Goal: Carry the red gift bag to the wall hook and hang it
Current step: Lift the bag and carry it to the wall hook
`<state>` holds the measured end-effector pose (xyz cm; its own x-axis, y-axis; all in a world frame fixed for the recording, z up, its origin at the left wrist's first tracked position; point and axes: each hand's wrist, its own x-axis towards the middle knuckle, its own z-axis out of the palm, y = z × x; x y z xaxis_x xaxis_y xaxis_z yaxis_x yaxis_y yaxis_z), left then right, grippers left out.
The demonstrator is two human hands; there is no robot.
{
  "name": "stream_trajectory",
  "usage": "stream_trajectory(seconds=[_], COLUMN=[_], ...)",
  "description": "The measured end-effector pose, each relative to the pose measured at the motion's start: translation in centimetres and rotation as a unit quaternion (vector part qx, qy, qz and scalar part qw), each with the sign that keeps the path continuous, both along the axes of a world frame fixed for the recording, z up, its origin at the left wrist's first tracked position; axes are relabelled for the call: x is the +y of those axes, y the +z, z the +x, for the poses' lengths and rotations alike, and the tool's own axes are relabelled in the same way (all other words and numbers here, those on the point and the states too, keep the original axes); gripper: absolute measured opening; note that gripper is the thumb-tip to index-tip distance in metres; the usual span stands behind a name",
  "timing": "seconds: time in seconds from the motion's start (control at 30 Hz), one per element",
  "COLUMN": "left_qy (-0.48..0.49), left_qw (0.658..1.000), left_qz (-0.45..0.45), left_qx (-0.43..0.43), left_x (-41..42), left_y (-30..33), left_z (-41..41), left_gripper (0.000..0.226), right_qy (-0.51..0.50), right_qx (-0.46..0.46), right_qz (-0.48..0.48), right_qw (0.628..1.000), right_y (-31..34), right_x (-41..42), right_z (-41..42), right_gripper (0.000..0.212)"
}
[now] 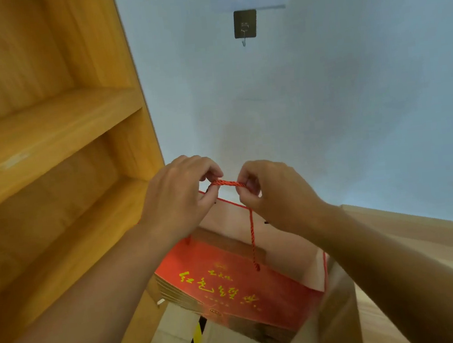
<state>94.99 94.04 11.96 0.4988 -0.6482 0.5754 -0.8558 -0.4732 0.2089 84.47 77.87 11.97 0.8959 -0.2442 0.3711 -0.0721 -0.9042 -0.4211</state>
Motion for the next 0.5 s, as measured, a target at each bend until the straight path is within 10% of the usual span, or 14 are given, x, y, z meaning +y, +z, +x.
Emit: stream_trajectory(seconds=[0.5], left_qy=[-0.071], left_qw=[0.997], left_qz=[-0.005], left_qx=[0.005], left_x=[-7.2], left_y=[1.8], left_z=[9.0], left_gripper=[0.006], right_qy=[-0.076], right_qx=[-0.041], right_qz=[-0.021], right_qw=[0.996], right_y=[1.1], right_x=[-5.9], right_z=[6.9], right_gripper=[0.006])
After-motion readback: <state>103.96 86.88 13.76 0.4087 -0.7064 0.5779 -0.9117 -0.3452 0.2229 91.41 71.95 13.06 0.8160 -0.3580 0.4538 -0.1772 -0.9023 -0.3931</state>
